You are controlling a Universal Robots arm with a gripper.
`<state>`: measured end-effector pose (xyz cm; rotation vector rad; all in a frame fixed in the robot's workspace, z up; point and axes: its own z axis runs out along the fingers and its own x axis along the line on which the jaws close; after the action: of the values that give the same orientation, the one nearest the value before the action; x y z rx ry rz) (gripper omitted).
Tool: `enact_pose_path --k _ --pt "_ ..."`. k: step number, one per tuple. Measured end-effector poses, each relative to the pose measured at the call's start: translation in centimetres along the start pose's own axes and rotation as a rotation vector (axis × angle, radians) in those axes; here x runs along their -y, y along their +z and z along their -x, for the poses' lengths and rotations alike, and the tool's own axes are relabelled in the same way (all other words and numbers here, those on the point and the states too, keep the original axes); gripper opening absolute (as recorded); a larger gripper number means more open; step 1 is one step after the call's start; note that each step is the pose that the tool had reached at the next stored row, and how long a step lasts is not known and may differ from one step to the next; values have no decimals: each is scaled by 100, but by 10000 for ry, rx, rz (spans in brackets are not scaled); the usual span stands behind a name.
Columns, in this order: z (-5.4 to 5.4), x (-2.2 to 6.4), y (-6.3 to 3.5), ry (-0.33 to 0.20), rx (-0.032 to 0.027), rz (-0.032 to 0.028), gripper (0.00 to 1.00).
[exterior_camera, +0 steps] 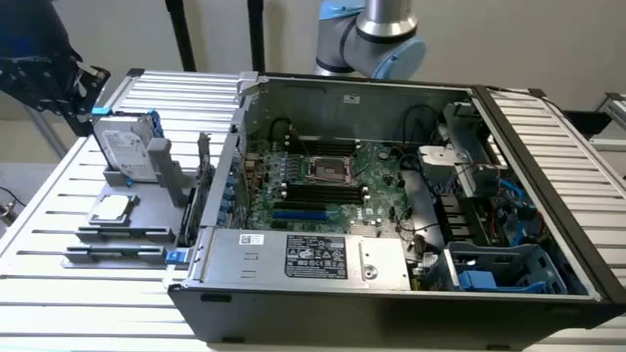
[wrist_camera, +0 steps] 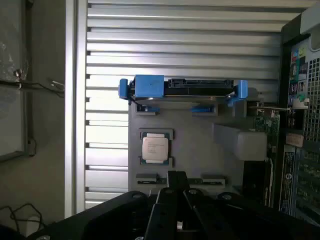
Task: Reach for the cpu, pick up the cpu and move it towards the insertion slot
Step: 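Pick up the cpu and move it towards the insertion slot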
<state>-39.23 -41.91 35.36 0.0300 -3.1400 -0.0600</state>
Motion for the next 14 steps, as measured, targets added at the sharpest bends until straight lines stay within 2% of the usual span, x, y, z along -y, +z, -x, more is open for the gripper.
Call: enact_pose_path --k 14 --pt "0 0 0 0 1 0 11"
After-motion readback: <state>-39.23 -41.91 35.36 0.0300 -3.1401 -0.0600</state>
